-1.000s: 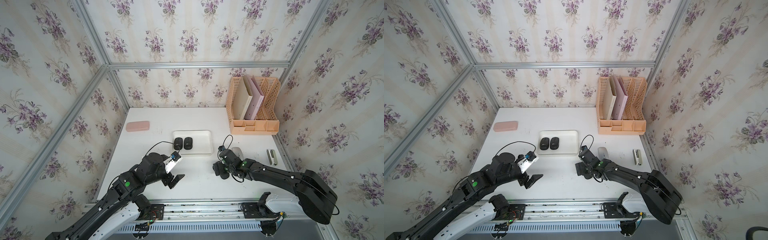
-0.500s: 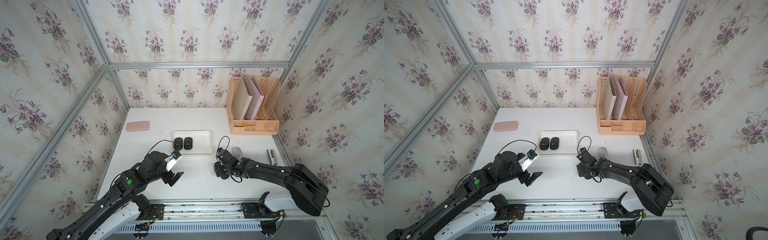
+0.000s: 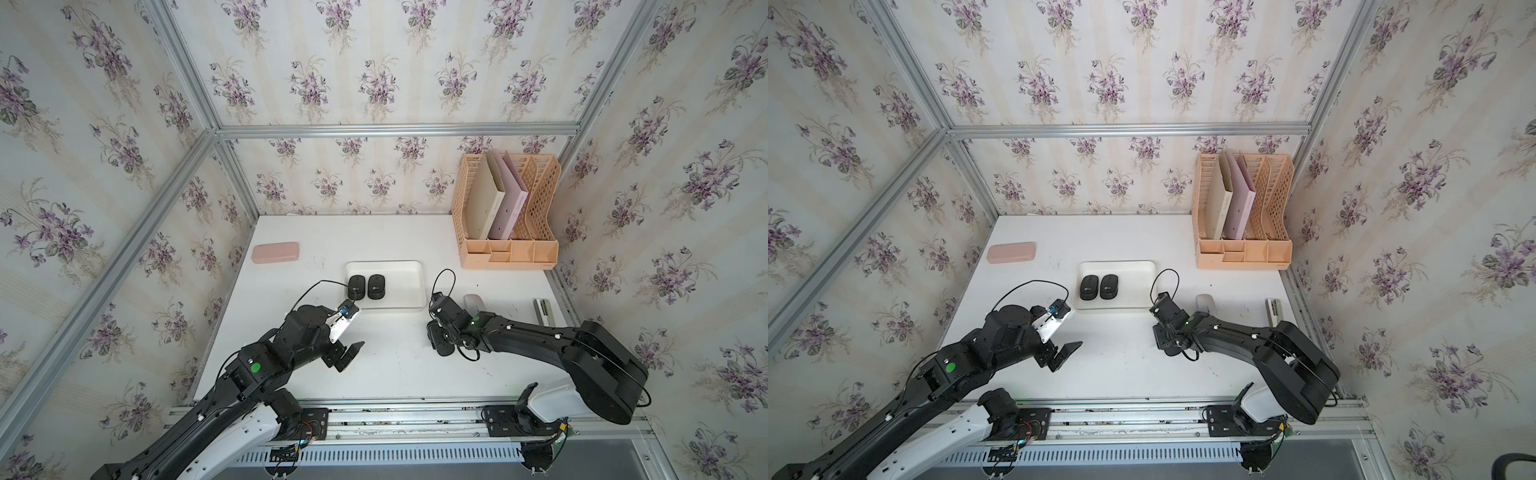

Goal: Put the mouse in the storage box
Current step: Pick up the mouse from the center of the board, then place the mouse in the storage box.

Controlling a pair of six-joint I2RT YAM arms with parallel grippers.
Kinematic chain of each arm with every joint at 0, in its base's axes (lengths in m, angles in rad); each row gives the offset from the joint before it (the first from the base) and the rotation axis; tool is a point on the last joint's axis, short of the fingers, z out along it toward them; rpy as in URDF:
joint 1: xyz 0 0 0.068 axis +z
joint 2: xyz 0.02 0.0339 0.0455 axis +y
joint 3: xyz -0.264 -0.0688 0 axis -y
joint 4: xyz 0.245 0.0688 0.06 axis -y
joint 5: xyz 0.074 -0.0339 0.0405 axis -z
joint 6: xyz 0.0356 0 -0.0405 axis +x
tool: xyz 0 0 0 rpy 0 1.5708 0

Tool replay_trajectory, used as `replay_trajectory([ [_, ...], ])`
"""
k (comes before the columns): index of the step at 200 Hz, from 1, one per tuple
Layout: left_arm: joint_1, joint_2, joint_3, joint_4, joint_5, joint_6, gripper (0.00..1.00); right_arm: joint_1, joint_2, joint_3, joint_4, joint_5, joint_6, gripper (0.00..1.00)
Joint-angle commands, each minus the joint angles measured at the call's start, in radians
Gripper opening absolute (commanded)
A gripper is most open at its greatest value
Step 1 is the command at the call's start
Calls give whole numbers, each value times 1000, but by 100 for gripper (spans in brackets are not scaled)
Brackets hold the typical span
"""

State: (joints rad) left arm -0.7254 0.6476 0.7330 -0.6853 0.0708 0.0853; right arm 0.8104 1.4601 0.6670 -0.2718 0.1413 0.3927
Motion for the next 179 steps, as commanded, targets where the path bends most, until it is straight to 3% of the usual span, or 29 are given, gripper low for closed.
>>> replay_trajectory([
  [1, 1, -4, 1, 17, -24, -13, 99, -1, -20, 36, -54, 24, -12, 51],
  [49, 2, -28, 3, 12, -73, -5, 99, -1, -54, 255, -170, 64, -48, 50],
  [65, 2, -38, 0, 14, -146, -20, 99, -1, -26, 345, -160, 63, -61, 51],
  [95, 2, -36, -15, 27, -396, -111, 99, -1, 114, 526, -120, 52, -66, 50],
  [137, 2, -13, -18, 24, -595, -167, 99, -15, 349, 759, -90, 55, -38, 49],
  [179, 1, -7, -12, 9, -626, -162, 99, -46, 501, 835, -80, 69, 25, 50],
])
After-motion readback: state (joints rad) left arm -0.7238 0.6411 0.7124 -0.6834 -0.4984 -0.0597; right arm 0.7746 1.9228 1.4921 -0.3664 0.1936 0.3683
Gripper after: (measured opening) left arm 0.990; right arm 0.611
